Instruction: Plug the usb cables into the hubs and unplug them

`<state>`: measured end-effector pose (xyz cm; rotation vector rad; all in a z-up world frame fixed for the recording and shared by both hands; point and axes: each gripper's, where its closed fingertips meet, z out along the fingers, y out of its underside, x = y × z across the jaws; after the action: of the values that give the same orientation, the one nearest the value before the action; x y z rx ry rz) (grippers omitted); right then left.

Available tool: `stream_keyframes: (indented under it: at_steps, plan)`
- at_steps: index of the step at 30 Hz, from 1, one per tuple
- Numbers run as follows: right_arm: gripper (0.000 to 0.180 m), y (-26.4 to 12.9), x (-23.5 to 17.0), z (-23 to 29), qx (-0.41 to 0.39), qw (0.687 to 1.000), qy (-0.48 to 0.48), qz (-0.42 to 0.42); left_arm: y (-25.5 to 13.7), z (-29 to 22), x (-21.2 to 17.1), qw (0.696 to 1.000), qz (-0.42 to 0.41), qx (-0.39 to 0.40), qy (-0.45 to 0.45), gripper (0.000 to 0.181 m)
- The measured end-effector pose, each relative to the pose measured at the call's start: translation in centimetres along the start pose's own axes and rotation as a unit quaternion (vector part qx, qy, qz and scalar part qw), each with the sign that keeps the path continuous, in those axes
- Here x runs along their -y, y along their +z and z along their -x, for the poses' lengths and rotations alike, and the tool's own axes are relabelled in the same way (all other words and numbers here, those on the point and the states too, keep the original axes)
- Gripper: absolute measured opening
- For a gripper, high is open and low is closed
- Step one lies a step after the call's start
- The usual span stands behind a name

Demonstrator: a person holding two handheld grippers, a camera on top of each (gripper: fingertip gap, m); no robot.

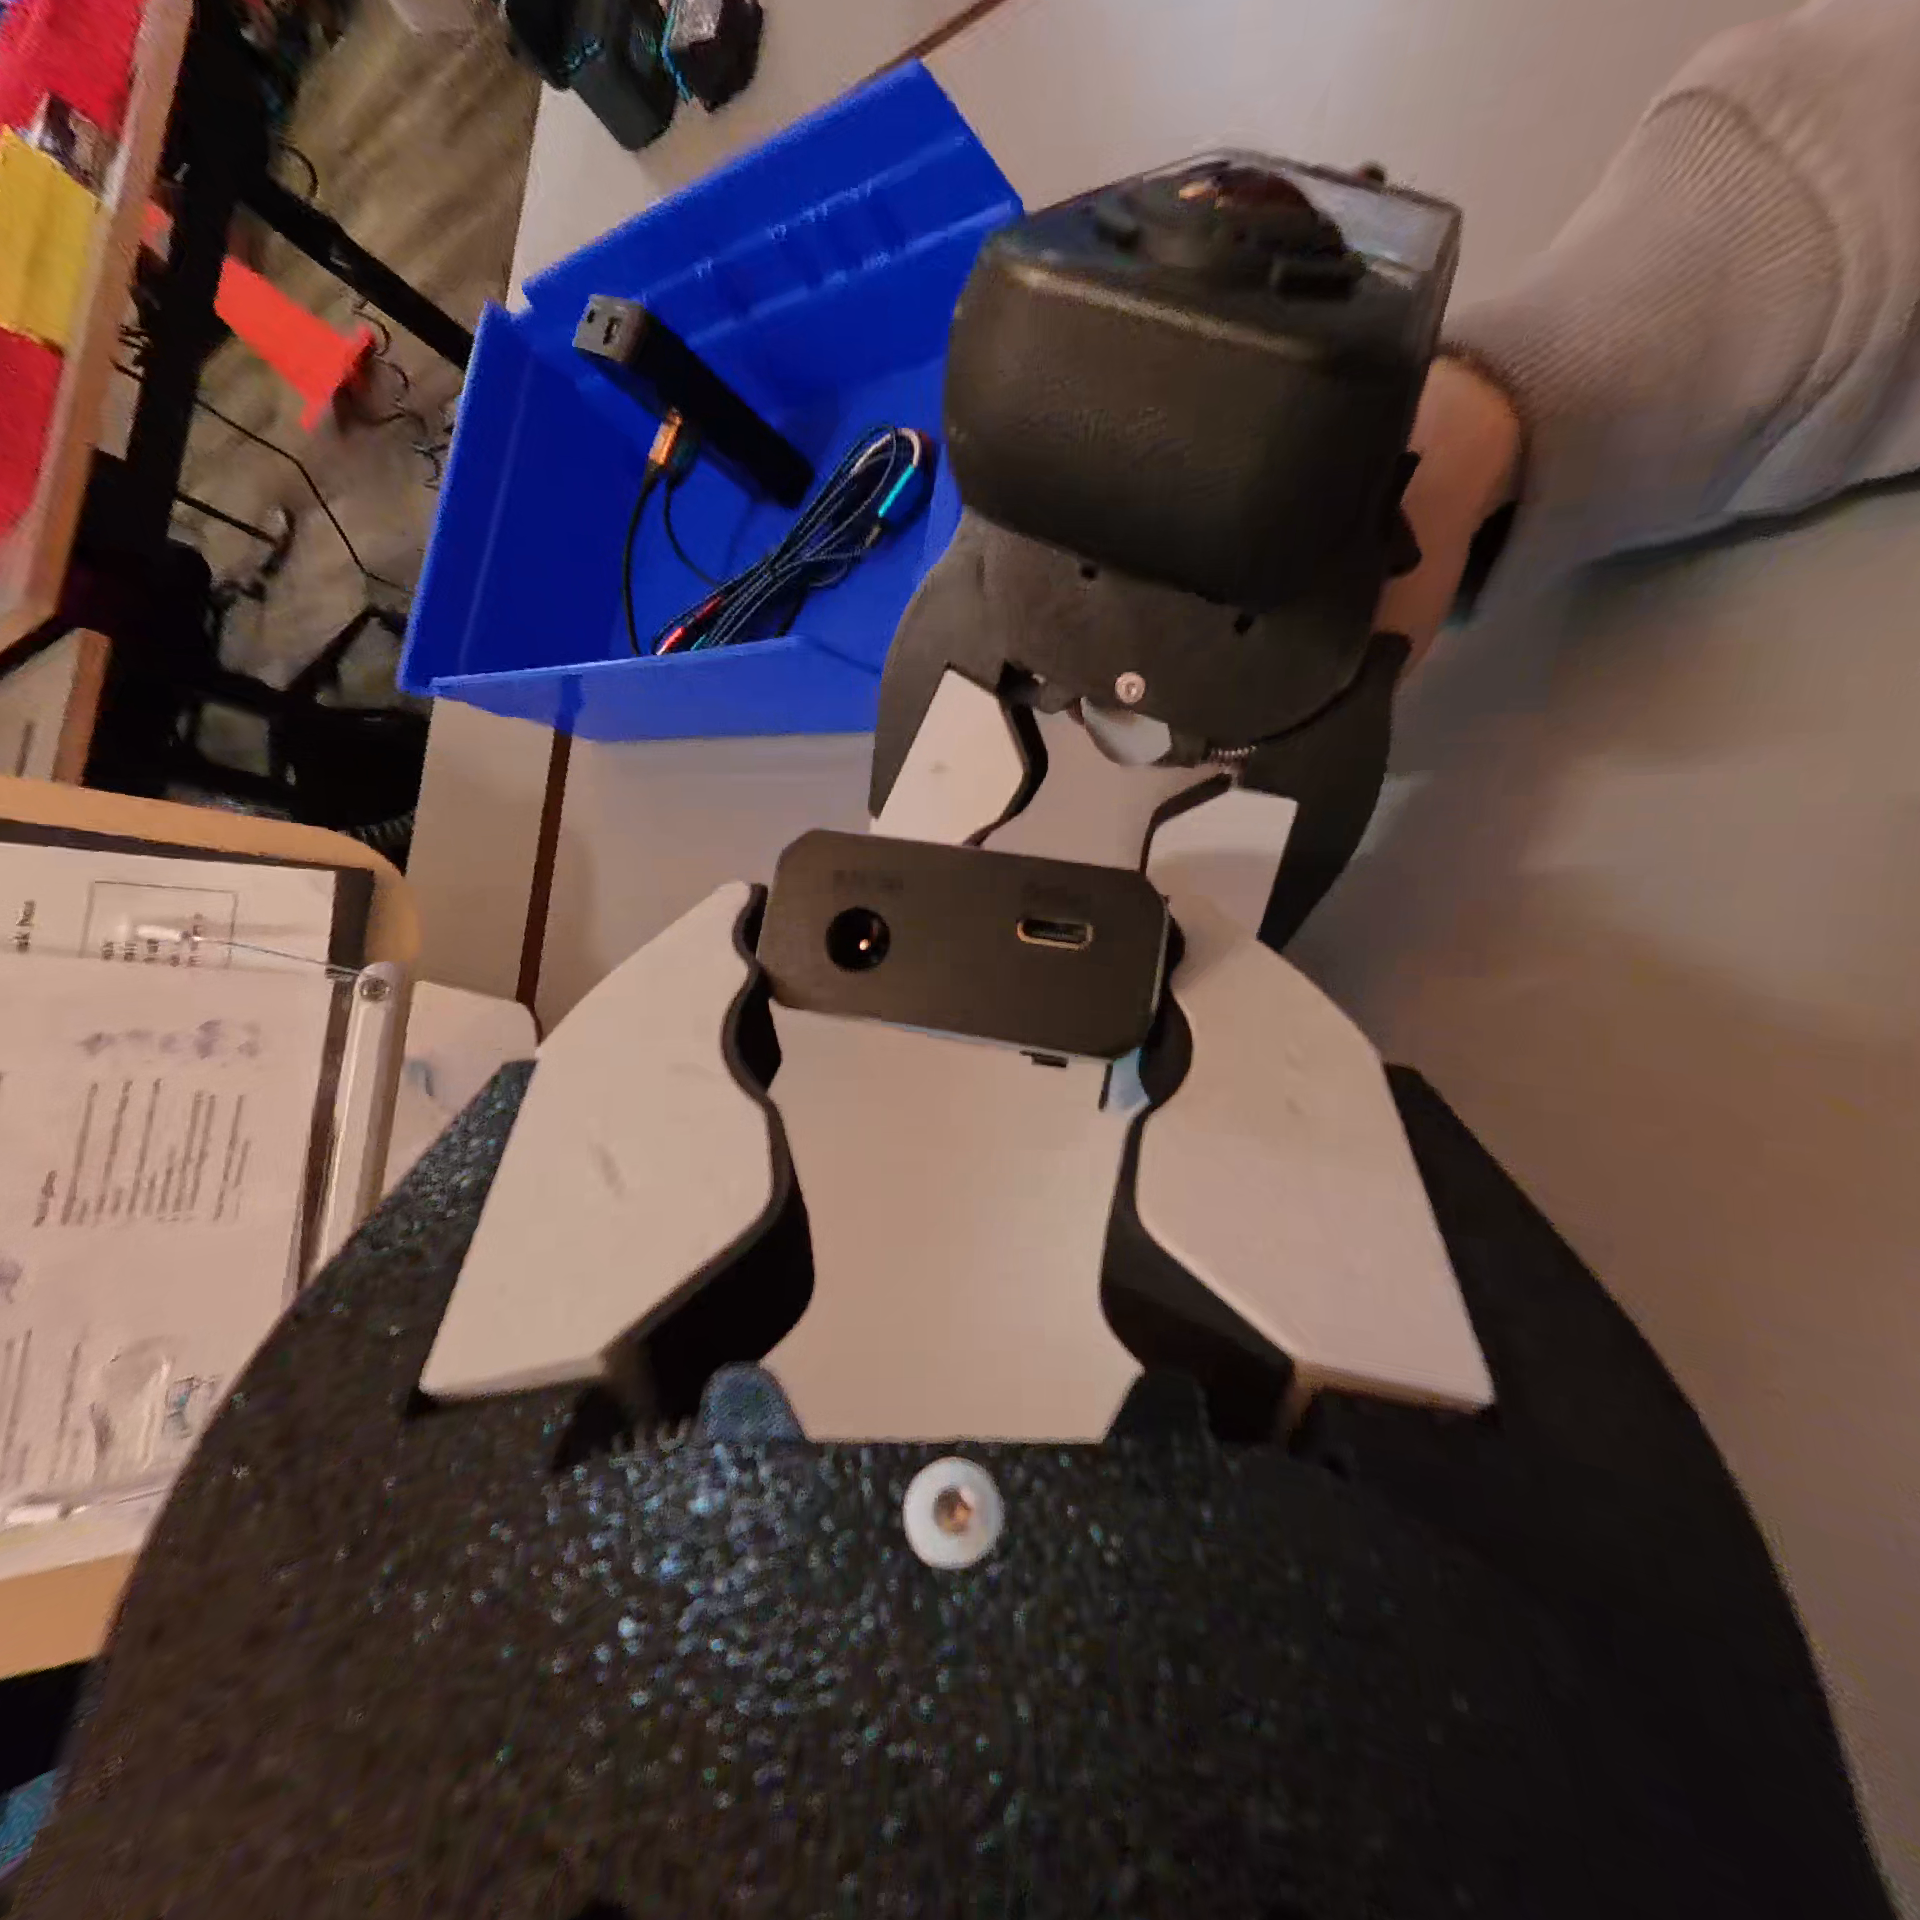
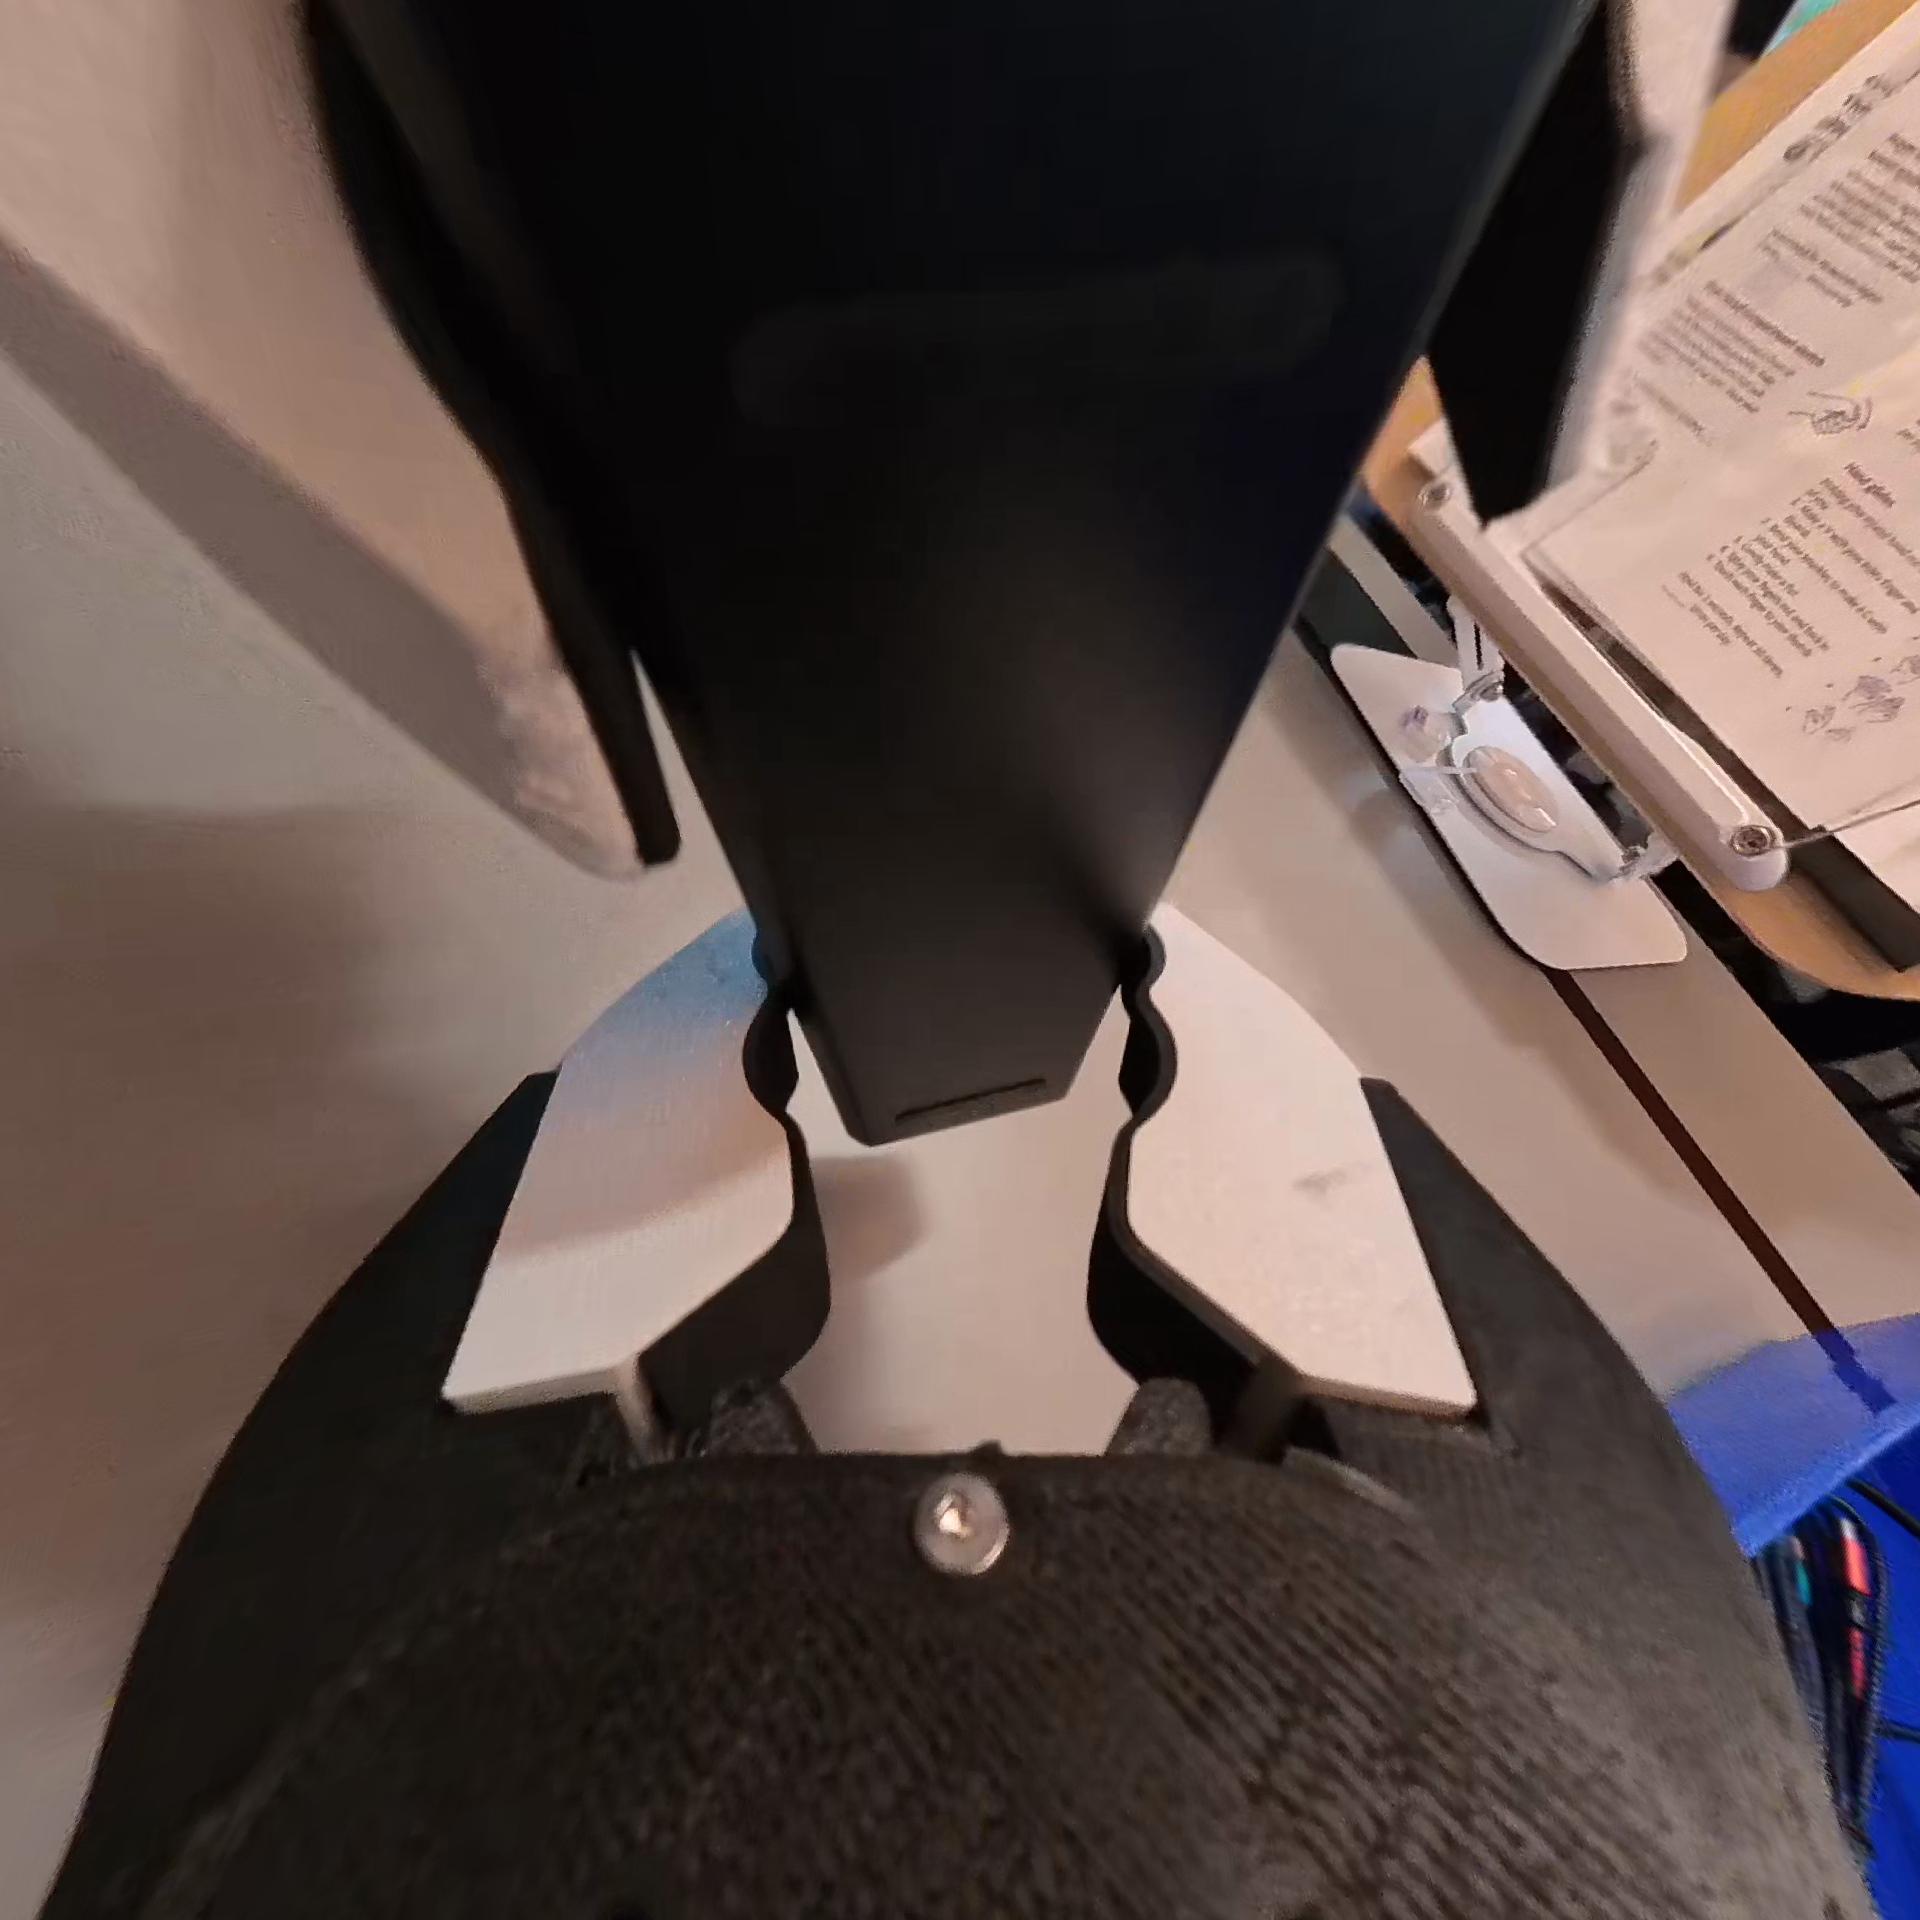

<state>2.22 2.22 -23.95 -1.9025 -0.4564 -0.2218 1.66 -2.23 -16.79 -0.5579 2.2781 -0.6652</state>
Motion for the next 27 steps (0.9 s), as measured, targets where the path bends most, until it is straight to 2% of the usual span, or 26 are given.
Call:
stream_keyframes:
  at_steps: [4, 8, 13, 17, 27]
  plan:
    - [0.062, -0.8, 1.3, 0.0, 0.032, 0.996, 0.039, -0.075, -0.9, 0.8, 0.6, 0.997, -0.063, -0.031, -0.042, 0.068]
    - [0.080, -1.6, 3.3, 0.7, 0.115, 0.967, 0.155, -0.168, -1.5, 0.5, 1.6, 0.991, -0.112, -0.064, -0.039, 0.068]
    - [0.094, -0.7, 2.9, 0.9, 0.083, 0.979, 0.129, -0.132, -0.6, 0.1, 2.3, 0.994, -0.090, -0.061, -0.025, 0.068]
    - [0.081, -1.1, 3.4, 0.8, 0.078, 0.977, 0.128, -0.150, 0.2, -0.6, 2.3, 0.995, -0.070, -0.074, -0.011, 0.068]
    - [0.080, -0.6, 2.5, 1.1, 0.087, 0.982, 0.123, -0.116, 1.0, -0.8, 1.9, 0.997, -0.033, -0.075, -0.004, 0.068]
